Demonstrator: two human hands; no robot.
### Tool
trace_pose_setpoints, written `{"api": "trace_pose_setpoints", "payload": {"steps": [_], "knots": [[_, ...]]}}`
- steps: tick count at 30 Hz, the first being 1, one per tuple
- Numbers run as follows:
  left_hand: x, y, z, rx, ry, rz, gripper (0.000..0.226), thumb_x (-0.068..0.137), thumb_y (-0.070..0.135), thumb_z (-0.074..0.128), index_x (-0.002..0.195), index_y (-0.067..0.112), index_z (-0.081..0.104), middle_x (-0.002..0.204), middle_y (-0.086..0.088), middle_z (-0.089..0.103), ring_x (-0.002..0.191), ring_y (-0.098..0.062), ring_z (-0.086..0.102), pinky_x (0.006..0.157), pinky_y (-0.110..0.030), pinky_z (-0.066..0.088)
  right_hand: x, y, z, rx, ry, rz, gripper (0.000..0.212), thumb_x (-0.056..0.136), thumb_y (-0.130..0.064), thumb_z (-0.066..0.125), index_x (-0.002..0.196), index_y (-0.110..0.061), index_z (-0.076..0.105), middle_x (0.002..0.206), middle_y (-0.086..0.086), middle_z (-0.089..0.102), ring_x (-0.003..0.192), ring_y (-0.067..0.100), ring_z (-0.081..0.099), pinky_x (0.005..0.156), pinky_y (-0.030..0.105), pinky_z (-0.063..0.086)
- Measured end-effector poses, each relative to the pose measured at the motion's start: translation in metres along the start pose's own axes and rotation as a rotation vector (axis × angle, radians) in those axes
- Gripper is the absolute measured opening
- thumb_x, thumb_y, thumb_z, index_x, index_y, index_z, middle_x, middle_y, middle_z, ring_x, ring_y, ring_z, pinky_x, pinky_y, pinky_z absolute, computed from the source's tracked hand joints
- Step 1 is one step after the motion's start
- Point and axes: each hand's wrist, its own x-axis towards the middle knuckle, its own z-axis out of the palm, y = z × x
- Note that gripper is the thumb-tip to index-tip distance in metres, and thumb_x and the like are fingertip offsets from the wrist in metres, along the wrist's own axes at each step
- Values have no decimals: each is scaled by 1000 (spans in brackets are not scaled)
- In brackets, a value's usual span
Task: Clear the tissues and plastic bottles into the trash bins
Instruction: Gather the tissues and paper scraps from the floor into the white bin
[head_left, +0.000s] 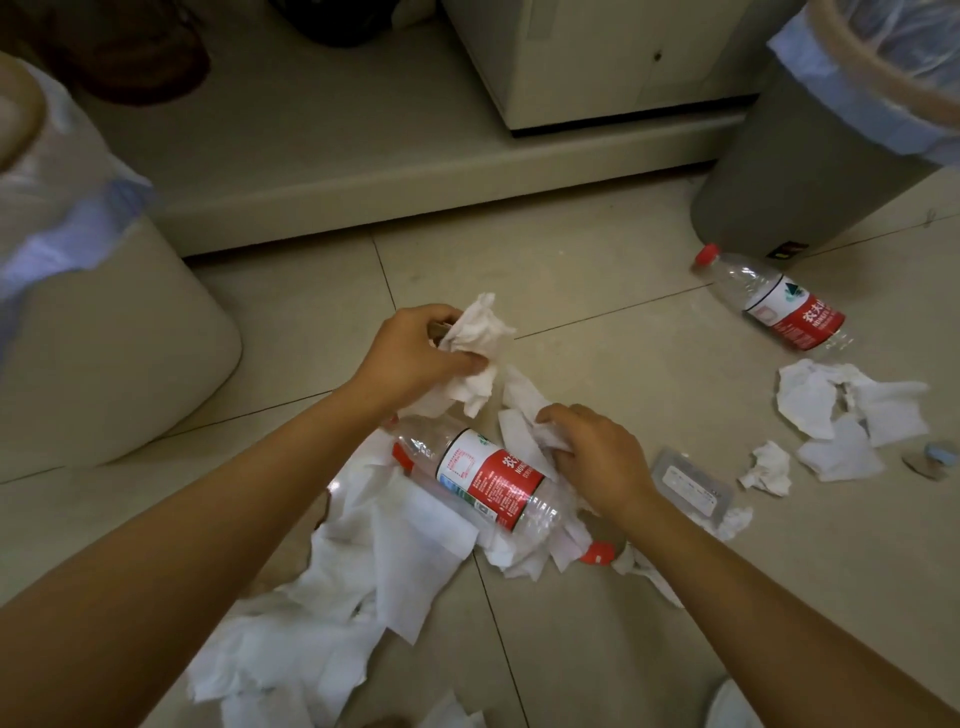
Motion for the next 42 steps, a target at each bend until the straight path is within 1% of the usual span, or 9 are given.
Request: {"api": "trace_pose_setpoints", "payload": {"steps": [2, 5, 10, 13, 16, 20, 26, 37, 42], "knots": [[-5, 6, -13, -120, 31, -58, 37, 69, 17, 83, 101, 25, 68, 93, 8, 69, 84, -11, 65, 71, -24, 54, 3, -7, -11, 57, 49, -14, 33, 85, -14, 61, 118, -22, 60, 103, 3, 65, 85, 23, 61, 67, 33, 49], [-13, 14, -34, -218, 79, -101, 44, 68, 15, 83, 105, 28, 64, 97, 9, 67, 83, -8, 66, 63, -19, 53, 11, -22, -34, 182, 108, -37, 32, 84, -15, 66, 113, -27, 62, 103, -4, 67, 86, 16, 63, 70, 35, 53], [-33, 22, -74, -309, 168, -124, 57, 58, 25, 87, 111, 25, 64, 108, -1, 69, 93, -22, 69, 81, -47, 57, 24, -60, -72, 489, 165, -32, 33, 80, -8, 71, 106, -28, 65, 90, -17, 65, 78, -4, 60, 67, 18, 53], [-50, 29, -99, -276, 209, -90, 54, 66, 21, 84, 114, 21, 62, 108, 0, 68, 94, -19, 68, 82, -41, 57, 31, -91, -87, 636, 161, -52, 35, 78, -5, 73, 101, -30, 64, 87, -12, 62, 73, -6, 57, 59, 9, 47], [-69, 36, -122, -268, 271, -70, 50, 68, 21, 84, 112, 22, 62, 102, 4, 70, 89, -12, 69, 79, -34, 58, 37, -126, -99, 725, 145, -110, 38, 77, -6, 74, 101, -32, 62, 91, -5, 64, 77, 6, 61, 60, 13, 49], [-93, 53, -158, -254, 363, -51, 49, 68, 22, 84, 110, 29, 60, 95, 14, 67, 79, -3, 66, 58, -17, 51, 40, -177, -117, 800, 106, -194, 37, 78, -9, 74, 105, -31, 61, 98, -2, 64, 84, 12, 65, 65, 22, 56], [-131, 72, -217, -264, 516, -10, 48, 71, 25, 81, 107, 39, 53, 95, 19, 59, 82, -2, 59, 60, -18, 44, 45, -258, -139, 844, 53, -364, 34, 81, -10, 72, 104, -31, 61, 102, -1, 63, 87, 13, 66, 65, 21, 56], [-148, 48, -313, -327, 747, -29, 61, 65, 24, 87, 119, 26, 58, 104, 7, 67, 93, -13, 66, 73, -32, 57, 83, -400, -140, 937, 103, -542, 33, 79, -4, 73, 105, -22, 62, 94, 3, 66, 81, 13, 67, 63, 22, 57], [-139, 31, -350, -423, 826, -86, 64, 66, 17, 86, 120, 23, 53, 106, -2, 66, 89, -16, 66, 59, -24, 55, 111, -447, -125, 953, 98, -567, 30, 80, -3, 71, 103, -18, 62, 89, 1, 66, 78, 11, 66, 63, 19, 56]]}}
